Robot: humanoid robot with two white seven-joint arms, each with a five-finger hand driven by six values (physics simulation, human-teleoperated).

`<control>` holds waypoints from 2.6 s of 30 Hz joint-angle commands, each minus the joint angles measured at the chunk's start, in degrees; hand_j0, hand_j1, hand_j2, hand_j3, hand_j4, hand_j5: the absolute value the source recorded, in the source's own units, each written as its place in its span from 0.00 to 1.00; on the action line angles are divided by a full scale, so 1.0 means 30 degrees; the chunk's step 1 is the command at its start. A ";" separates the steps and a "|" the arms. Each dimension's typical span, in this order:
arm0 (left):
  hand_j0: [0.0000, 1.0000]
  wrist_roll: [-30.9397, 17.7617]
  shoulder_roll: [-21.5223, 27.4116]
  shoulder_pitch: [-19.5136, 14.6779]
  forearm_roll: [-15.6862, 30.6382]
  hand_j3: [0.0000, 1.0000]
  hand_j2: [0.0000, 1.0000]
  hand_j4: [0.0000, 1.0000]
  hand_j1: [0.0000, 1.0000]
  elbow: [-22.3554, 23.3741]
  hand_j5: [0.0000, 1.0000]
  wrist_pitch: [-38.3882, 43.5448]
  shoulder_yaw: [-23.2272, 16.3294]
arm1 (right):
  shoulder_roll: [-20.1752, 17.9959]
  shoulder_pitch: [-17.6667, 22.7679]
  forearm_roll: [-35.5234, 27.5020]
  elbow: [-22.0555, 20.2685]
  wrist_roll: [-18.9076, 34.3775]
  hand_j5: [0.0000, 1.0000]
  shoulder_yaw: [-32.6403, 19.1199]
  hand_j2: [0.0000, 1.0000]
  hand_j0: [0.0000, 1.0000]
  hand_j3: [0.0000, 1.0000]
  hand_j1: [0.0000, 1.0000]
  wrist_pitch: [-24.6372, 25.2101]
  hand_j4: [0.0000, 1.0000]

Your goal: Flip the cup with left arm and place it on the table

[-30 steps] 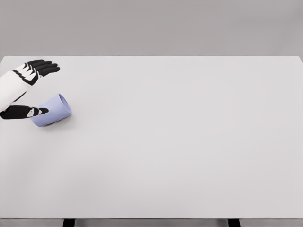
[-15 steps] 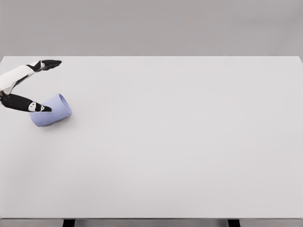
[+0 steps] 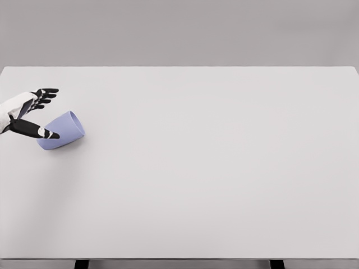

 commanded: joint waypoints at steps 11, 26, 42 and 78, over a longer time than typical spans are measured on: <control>1.00 0.0003 -0.1568 0.0059 -0.3399 1.00 1.00 1.00 1.00 -0.0012 1.00 -0.0033 -0.1013 | 0.0000 0.0000 -0.0001 -0.0004 0.0003 1.00 0.0000 1.00 1.00 1.00 1.00 -0.0009 1.00; 0.96 0.0003 -0.1626 -0.0088 -0.5098 0.96 0.96 0.96 0.96 0.0047 0.96 0.0114 -0.1865 | 0.0000 0.0000 -0.0001 -0.0004 0.0003 1.00 0.0000 1.00 1.00 1.00 1.00 -0.0009 1.00; 0.95 0.0003 -0.1714 -0.0322 -0.5567 0.95 0.95 0.95 0.95 0.0281 0.95 0.0173 -0.2041 | 0.0000 0.0000 -0.0001 -0.0004 0.0003 1.00 0.0000 1.00 1.00 1.00 1.00 0.0020 1.00; 0.71 0.0003 -0.1861 -0.0557 -0.5362 0.71 0.71 0.71 0.71 0.1131 0.71 0.0905 -0.2656 | 0.0000 0.0000 -0.0001 0.0025 0.0003 1.00 0.0000 1.00 1.00 1.00 1.00 -0.0009 1.00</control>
